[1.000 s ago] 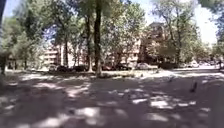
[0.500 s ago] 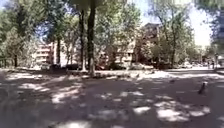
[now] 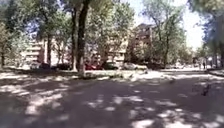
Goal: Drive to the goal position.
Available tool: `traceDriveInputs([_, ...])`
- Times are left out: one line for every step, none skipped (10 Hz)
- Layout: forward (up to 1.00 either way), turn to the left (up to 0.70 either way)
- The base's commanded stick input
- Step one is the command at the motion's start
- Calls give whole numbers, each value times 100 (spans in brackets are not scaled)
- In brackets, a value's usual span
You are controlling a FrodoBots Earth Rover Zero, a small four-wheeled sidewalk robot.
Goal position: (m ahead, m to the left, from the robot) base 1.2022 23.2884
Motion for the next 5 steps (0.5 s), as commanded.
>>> traceDriveInputs([85,0])
traceDriveInputs([85,0])
traceDriveInputs([85,0])
traceDriveInputs([85,0])
traceDriveInputs([85,0])
